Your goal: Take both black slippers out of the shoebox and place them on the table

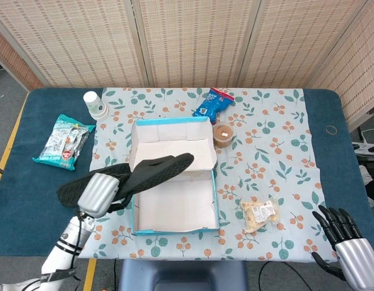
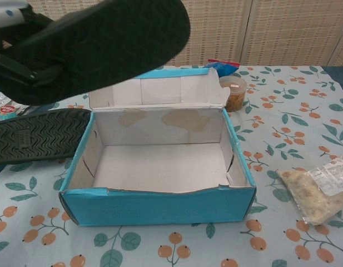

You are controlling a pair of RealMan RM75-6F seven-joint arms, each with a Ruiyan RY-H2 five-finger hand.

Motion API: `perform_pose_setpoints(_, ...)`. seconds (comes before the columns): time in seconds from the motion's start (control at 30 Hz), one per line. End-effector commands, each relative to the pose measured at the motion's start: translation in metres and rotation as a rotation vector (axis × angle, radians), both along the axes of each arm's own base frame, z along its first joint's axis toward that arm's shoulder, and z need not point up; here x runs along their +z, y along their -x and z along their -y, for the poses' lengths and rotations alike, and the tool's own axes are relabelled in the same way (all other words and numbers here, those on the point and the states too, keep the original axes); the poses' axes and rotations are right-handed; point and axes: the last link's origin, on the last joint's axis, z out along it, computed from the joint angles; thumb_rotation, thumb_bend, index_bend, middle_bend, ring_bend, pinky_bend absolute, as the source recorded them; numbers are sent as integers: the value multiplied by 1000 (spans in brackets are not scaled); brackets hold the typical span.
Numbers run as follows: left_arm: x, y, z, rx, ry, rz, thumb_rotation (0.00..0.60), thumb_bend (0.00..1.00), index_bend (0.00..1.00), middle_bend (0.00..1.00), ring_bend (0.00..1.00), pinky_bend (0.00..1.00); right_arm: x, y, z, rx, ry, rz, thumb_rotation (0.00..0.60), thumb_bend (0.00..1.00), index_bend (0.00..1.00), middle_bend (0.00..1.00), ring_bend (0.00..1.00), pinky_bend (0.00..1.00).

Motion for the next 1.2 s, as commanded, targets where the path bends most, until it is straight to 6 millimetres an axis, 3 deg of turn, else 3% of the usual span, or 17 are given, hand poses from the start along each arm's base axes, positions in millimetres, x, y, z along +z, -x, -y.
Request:
perform_pose_setpoints(0.03,43,42,13,41,-19,59,600,691,908,772,608,627,1,0,-1,-1,6,2,567,156,0,0,0,0)
perform_pose_setpoints(0.23,68,120,14,85,-21,-10,600,691,899,762,592,622,0,-1,-2,8,-4,1,566,156,0,0,0,0)
perform_pose_setpoints(0.37,70,177,12,179,18,-27,600,691,889,749,564,606,1,-2,-3,14,-1,8,567,156,0,0,0,0)
perform_pose_setpoints(0.53,69,224,15,267,90,-81,600,692,879,740,548,601,1,-2,-4,16,-3,7,566,156,0,0,0,0)
perform_pose_setpoints(0.73,63,244,29,315,194,-59,600,693,877,737,547,603,-2,-2,-3,13,-8,-4,567,156,0,0,0,0)
perform_pose_setpoints(0.9,46,245,48,310,313,-9,600,693,873,731,543,600,-4,-2,-3,12,-12,-9,566,156,0,0,0,0)
perform_pose_setpoints(1.2,20,241,44,291,388,-17,600,685,847,710,516,533,-5,-3,-4,16,-16,-10,567,156,0,0,0,0)
